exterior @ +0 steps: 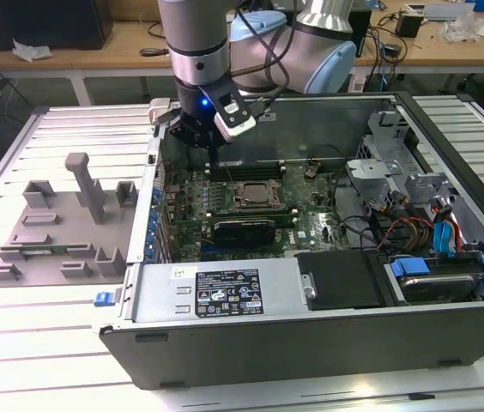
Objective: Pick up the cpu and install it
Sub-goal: 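Install the first cpu locking lever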
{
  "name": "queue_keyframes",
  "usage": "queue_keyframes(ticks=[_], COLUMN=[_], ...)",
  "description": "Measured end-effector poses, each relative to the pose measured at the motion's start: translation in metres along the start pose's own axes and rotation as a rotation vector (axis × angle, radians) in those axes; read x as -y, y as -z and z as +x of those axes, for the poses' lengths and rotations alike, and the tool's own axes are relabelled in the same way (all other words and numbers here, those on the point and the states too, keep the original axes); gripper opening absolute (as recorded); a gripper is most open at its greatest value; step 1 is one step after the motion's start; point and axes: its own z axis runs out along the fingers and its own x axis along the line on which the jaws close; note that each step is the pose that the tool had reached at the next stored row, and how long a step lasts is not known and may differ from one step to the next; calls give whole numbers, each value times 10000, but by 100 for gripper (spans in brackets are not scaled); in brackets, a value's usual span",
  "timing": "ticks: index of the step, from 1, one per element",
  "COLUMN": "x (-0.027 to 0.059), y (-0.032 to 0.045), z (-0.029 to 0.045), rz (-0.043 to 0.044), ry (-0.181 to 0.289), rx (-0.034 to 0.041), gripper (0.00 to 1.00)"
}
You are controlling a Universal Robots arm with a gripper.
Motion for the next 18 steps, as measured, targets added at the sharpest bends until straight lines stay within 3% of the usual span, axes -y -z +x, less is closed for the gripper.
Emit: queue_keyframes(ticks=[2,4,7,18], x=[0,1,4,21], y=[0,-3,-6,-28], z=[0,-20,-84,-432], rz=[-128,-166,-170,-169], ry=[-6,-8,-11,-45], rx=[6,8,5,-9], gripper=[11,11,11,11])
